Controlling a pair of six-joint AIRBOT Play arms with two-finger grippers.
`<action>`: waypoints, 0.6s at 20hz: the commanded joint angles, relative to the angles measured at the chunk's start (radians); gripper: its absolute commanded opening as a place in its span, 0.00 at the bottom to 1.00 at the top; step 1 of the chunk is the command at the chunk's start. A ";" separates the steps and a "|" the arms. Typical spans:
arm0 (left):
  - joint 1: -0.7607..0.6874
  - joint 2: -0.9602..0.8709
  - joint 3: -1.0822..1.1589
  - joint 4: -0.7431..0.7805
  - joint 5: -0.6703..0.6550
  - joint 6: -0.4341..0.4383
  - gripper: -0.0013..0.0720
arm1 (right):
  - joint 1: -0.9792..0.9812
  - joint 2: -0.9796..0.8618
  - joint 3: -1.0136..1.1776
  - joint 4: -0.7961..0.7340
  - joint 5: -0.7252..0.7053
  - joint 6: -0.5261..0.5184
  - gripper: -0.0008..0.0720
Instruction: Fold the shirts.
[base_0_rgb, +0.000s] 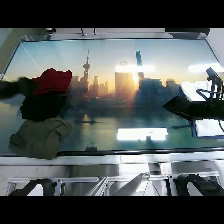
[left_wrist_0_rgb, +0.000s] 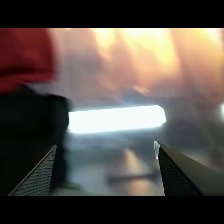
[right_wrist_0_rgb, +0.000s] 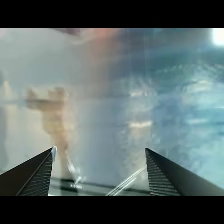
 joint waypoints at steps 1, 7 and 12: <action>0.126 -0.322 0.222 0.080 0.065 -0.007 1.00 | 0.001 -0.016 0.000 -0.001 -0.017 -0.006 0.86; 0.120 -0.850 0.597 0.081 0.047 -0.006 1.00 | 0.001 -0.038 0.000 -0.005 -0.076 -0.007 0.86; 0.049 -1.062 0.784 0.082 -0.032 -0.006 1.00 | 0.001 -0.076 0.000 -0.004 -0.085 -0.006 0.86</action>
